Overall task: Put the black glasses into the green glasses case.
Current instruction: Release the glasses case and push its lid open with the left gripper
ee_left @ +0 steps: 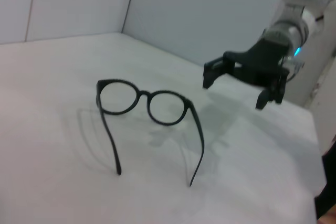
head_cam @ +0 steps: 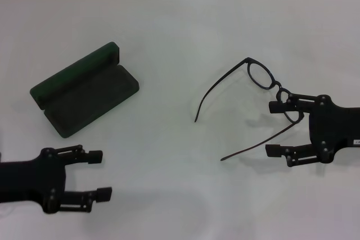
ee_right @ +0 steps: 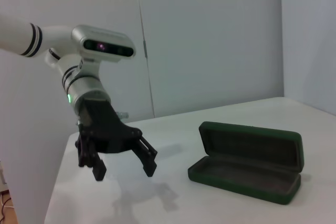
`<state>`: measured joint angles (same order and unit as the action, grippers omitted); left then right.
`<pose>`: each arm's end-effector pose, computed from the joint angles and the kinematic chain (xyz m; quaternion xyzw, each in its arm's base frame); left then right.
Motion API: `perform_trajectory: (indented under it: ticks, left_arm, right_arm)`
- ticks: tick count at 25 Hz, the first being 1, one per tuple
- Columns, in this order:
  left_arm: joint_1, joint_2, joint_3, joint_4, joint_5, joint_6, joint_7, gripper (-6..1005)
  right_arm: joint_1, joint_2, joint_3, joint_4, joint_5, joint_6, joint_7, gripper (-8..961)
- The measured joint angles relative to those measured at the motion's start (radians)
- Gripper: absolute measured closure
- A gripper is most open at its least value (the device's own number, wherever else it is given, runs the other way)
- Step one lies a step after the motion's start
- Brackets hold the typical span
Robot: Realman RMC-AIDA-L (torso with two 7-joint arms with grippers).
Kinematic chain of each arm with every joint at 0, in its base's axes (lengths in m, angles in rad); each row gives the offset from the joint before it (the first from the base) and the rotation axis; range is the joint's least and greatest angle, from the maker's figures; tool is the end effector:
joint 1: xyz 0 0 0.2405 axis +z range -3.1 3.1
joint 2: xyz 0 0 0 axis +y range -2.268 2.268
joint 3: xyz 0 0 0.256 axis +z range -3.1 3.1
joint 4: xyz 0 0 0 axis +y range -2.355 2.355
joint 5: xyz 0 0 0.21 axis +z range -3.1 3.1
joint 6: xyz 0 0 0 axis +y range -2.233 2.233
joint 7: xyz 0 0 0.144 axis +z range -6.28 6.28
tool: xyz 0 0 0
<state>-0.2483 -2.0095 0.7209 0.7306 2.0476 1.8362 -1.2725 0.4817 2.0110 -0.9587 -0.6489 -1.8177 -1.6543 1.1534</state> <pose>-0.3281 0.2248 0.0313 -0.9472 -0.2279 -0.2154 0.0669 0.2538 0.3076 -0.0002 -0.9664 0.0676 0.2384 0.0686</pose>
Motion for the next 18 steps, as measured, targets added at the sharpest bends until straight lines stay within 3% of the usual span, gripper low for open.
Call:
perform_trajectory:
  ticks: [8,13,18]
  left_arm:
    - [-0.103,0.02,0.002,0.048,0.064,0.008,-0.273,137]
    - [-0.117,-0.006,0.002,0.281,0.083,0.005,-0.405,146]
    - [-0.185,-0.011,0.002,0.48,0.133,0.002,-0.542,158]
  right_arm:
    - [0.0,0.0,0.0,0.0,0.0,-0.003,0.003,69]
    - [-0.002,0.0,0.0,0.0,0.0,-0.004,0.003,69]
    - [-0.002,0.0,0.0,0.0,0.0,-0.004,0.003,70]
